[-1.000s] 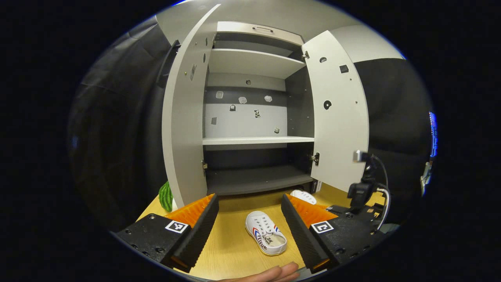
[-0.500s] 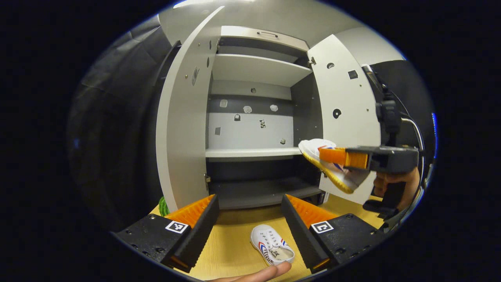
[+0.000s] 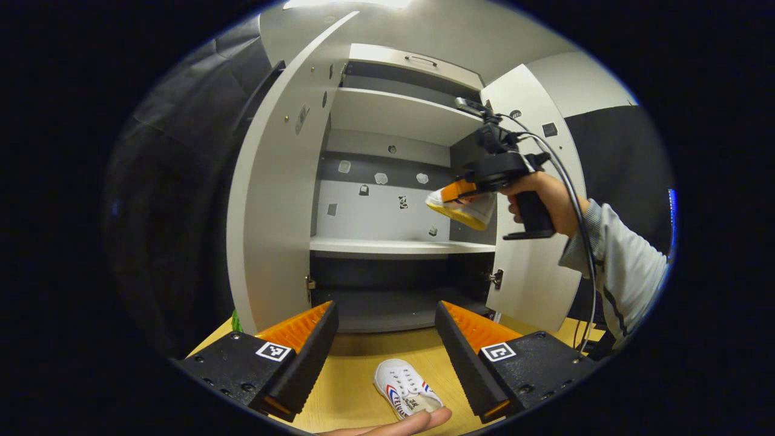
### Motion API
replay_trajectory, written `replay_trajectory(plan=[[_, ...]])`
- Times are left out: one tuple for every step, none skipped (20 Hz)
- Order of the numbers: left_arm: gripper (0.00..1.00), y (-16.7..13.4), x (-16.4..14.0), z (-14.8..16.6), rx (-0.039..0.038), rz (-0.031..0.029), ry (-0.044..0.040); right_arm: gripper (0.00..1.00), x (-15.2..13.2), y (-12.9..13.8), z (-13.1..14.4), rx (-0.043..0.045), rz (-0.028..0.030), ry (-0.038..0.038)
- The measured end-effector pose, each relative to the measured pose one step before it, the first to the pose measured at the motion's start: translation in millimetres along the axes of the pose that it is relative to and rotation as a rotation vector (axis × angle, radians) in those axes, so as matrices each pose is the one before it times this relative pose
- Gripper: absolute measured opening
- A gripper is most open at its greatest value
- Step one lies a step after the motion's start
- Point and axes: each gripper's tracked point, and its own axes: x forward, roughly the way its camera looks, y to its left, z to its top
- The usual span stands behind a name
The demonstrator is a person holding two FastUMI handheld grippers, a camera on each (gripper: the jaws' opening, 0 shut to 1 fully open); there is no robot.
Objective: Grab one shoe with the right hand and put it into the shoe cabinet, grab the other shoe with the left hand and put it into the shoe cabinet; then close the right door with the right hand and the left door with the left hand.
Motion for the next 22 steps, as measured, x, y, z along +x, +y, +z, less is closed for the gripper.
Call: replay_trajectory(plan=[[0.98,2.16,0.93,-1.31,-0.00092,0.00374,-0.00213,0.01,16.72,0.24,1.12,-0.02446,0.00894,0.00988],[0.98,-0.15,1.96,0.48,0.00054,-0.00255,-0.00771,0.01,16.29,-0.69,-2.26,-0.02096,0.00433,0.01508],[0.98,1.49,1.55,-1.8,-0.00156,0.00358,-0.00053,0.01,12.57,-0.19,-3.96,-0.01867,0.00027,0.02313],[0.98,2.59,1.86,-2.9,-0.00411,0.01128,0.00788,0.01,13.41,-1.4,-4.31,-0.01008,-0.00734,0.01852],[0.98,0.79,1.36,-2.2,0.00051,-0.00032,0.00537,0.01,12.59,-1.18,-4.62,-0.0211,-0.00436,0.01378],[0.98,-0.69,1.19,-2.71,0.00405,-0.00206,0.00959,0.01,8.52,-1.13,-3.73,-0.02238,-0.007,0.00886],[0.98,0.91,1.93,-3.31,0.00626,0.00147,0.00787,0.02,10.33,-0.17,-7.03,-0.03379,-0.00109,0.01643],[0.98,0.56,1.71,-3.61,0.00521,0.0038,0.01242,0.02,8.41,-1.36,-10.95,-0.02857,-0.00141,0.0218],[0.98,1.16,1.59,-3.75,0.00691,0.00301,0.00735,0.02,7.28,-1.15,-8.25,-0.00975,-0.00251,0.02464],[0.96,-0.56,1.69,-2.42,0.00172,-0.00008,0.00356,0.02,7.01,-0.25,-7.59,0.00503,-0.00657,0.02356],[1.0,0.46,3.08,-2.9,-0.00169,0.00235,0.00203,0.02,0.07,-2.58,-0.64,0.00315,-0.00467,0.00239],[0.98,0.51,3.37,-4.13,-0.00258,0.00326,0.01309,0.13,3.09,-2.91,-1.12,0.02073,-0.00951,-0.0066],[0.98,-0.39,3.09,-6.47,-0.00119,-0.00181,0.01955,0.37,-5.63,-8.26,9.54,0.02699,-0.03576,-0.03969],[0.98,-1.58,2.84,-4.82,0.00315,-0.00793,0.01742,0.65,-2.75,-3.82,9.31,0.02759,-0.00801,-0.03119],[0.98,-0.27,2.84,-4.22,0.00583,0.00295,0.01626,0.92,-8.8,-3.16,11.85,0.02783,-0.01051,-0.03709],[0.98,0.85,3.01,-4.53,0.00735,0.00613,0.01511,0.94,-10.53,-3.61,8.58,0.03111,-0.00936,-0.02415],[0.98,-0.34,3.5,-3.15,0.00702,0.00272,0.00759,0.93,-12.37,-2.31,8.68,0.02979,-0.00931,-0.0217],[0.98,-0.48,2.52,-3.56,0.00327,0.00277,0.00881,0.94,-13.09,-0.03,5.21,0.02014,-0.00336,-0.01694],[0.98,0.29,2.38,-4.28,0.00061,0.00198,0.00899,0.94,-14.92,-0.14,3.96,0.01355,-0.00603,-0.01552],[0.99,-0.34,2.56,-4.88,-0.00073,-0.00149,0.01207,0.97,-19.11,-1.11,2.4,0.00809,-0.00955,-0.01391],[0.98,-0.9,2.2,-7.07,-0.00184,-0.00331,0.01549,0.98,-18.78,-2.16,1.56,0.00972,-0.01348,-0.01307],[0.98,-1.18,2.91,-7.87,-0.00352,-0.00124,0.0214,0.98,-19.07,-2.93,-0.63,0.01413,-0.018,-0.0105]])
